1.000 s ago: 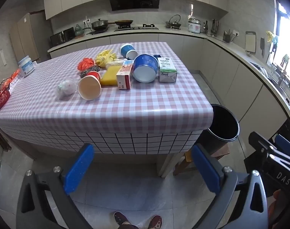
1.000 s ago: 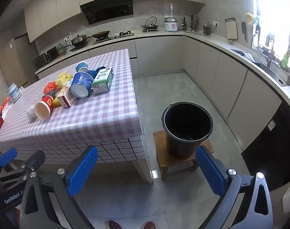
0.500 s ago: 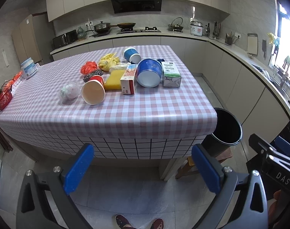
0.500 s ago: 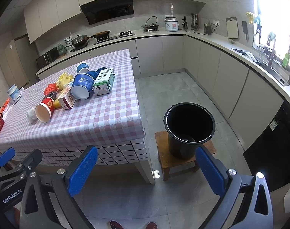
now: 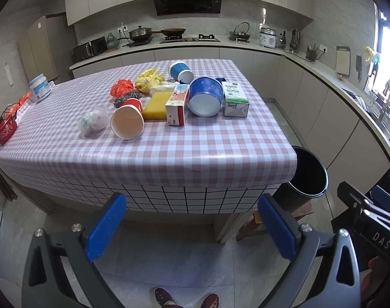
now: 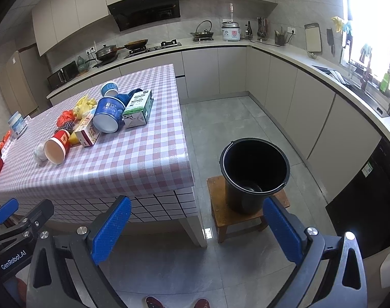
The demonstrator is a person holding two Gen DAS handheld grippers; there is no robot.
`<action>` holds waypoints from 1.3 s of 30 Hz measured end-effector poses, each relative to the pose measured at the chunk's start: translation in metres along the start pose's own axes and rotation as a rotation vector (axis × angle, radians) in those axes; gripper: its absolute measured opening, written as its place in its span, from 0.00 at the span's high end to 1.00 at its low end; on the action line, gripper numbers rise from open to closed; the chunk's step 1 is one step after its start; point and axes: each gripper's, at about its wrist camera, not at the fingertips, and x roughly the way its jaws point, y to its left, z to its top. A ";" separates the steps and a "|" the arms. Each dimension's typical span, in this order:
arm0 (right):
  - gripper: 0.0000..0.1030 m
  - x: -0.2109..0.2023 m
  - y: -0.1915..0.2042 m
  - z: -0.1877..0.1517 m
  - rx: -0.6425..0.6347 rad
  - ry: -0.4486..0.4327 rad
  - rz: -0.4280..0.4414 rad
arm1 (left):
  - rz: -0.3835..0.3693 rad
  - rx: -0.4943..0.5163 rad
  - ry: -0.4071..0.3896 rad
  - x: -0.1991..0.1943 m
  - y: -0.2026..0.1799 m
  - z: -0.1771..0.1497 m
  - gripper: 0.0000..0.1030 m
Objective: Collect trash
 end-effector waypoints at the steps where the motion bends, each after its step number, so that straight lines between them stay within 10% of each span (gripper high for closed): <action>1: 0.00 0.000 0.000 0.000 0.000 0.000 0.002 | 0.001 -0.002 0.000 0.000 0.001 0.000 0.00; 39: 0.00 -0.008 0.014 -0.002 -0.029 -0.023 0.054 | 0.023 -0.045 -0.014 -0.008 0.023 -0.002 0.00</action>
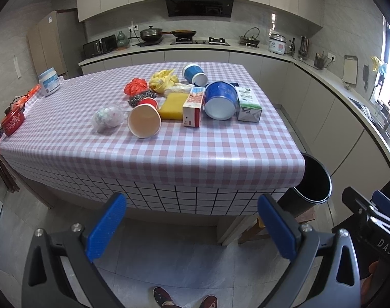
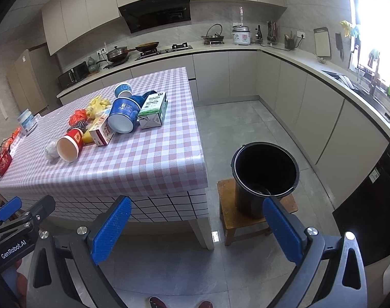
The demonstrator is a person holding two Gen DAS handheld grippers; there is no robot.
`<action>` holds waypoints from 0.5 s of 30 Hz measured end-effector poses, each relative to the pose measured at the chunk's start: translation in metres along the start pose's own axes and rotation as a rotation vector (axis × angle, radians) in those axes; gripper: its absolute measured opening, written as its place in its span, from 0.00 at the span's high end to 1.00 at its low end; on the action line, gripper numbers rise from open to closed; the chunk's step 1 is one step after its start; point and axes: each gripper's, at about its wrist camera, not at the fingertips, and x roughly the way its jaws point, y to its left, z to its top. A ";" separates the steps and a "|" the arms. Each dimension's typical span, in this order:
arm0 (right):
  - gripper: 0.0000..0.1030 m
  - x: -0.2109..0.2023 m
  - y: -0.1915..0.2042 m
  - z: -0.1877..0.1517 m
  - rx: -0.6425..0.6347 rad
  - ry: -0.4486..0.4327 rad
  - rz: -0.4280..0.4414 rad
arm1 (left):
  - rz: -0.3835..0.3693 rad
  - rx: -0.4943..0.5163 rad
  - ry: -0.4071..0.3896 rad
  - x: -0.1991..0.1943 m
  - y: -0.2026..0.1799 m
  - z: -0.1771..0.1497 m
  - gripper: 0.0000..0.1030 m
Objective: Collect trash
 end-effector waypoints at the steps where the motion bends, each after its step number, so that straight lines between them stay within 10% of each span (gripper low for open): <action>1: 0.00 0.000 0.000 0.000 -0.001 -0.001 0.003 | 0.000 -0.002 0.000 0.001 0.000 0.000 0.00; 15: 0.00 0.007 0.000 0.008 -0.006 -0.008 0.042 | 0.017 -0.018 -0.006 0.006 0.004 0.007 0.00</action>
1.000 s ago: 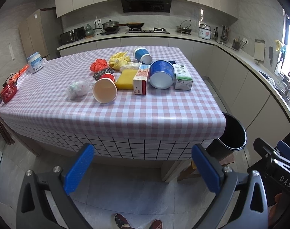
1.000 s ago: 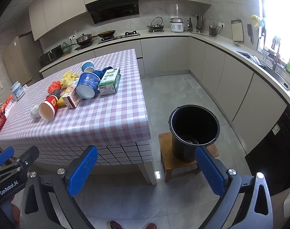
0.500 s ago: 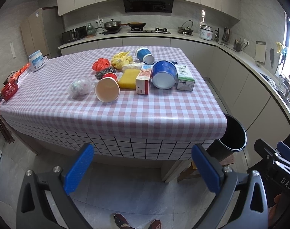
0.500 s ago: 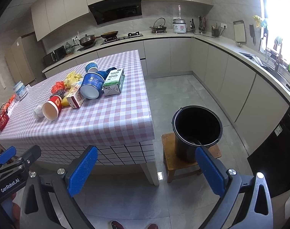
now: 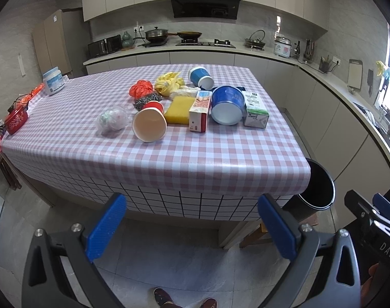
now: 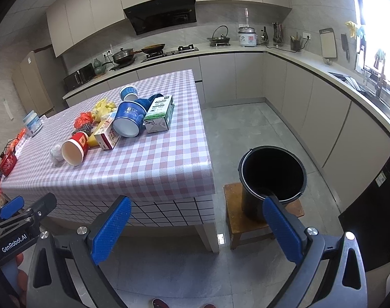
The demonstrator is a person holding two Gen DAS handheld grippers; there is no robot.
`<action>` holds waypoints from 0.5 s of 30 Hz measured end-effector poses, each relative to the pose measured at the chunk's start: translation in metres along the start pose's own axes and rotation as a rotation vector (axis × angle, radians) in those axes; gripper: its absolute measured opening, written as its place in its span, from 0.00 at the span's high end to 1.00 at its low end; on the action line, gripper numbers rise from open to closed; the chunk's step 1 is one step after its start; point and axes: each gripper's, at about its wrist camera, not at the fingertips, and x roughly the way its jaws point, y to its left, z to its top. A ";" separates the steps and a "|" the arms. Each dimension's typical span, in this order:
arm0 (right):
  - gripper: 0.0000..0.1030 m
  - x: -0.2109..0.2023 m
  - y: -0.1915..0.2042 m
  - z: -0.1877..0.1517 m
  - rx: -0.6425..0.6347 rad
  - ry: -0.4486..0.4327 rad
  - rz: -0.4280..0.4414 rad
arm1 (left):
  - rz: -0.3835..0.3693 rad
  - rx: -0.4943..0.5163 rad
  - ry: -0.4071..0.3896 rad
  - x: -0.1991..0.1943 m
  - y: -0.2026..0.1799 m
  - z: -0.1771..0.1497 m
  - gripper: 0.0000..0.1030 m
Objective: Collect trash
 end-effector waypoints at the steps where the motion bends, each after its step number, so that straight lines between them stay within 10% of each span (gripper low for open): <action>1: 0.00 0.001 0.001 0.001 -0.002 0.001 0.001 | 0.000 0.000 0.001 0.001 0.001 0.001 0.00; 15: 0.00 0.034 0.030 0.023 -0.021 0.005 0.017 | -0.008 0.006 0.003 0.035 0.021 0.028 0.00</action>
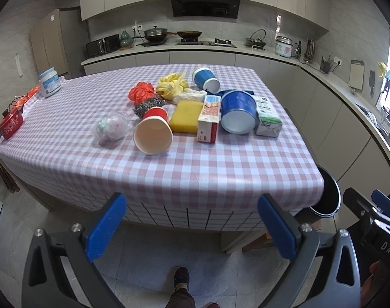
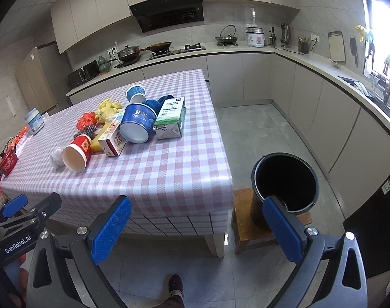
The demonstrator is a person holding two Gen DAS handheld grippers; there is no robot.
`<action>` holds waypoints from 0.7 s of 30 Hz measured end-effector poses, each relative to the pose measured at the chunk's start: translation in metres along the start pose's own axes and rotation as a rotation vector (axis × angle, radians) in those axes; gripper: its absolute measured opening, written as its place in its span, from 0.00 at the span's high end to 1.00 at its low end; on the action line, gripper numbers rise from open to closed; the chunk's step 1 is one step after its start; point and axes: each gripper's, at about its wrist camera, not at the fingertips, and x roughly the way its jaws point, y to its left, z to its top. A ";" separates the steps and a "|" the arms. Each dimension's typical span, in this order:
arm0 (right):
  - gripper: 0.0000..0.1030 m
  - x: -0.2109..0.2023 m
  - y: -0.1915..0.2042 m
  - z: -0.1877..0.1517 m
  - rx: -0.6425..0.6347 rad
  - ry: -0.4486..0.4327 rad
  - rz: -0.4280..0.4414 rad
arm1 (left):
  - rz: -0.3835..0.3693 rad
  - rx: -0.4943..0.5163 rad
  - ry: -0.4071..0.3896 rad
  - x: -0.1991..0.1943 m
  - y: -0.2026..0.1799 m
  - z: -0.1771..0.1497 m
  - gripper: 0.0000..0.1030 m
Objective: Collect trash
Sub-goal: 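Grasp the red paper cup with the left tool while the right tool grasps the blue paper bowl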
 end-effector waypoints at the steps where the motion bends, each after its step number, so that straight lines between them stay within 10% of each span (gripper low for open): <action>1: 0.00 0.004 0.003 0.003 0.001 0.002 0.000 | -0.002 0.000 0.003 0.004 0.003 0.003 0.00; 21: 0.00 0.104 0.065 0.065 0.017 0.048 0.006 | -0.023 -0.002 0.061 0.101 0.044 0.063 0.07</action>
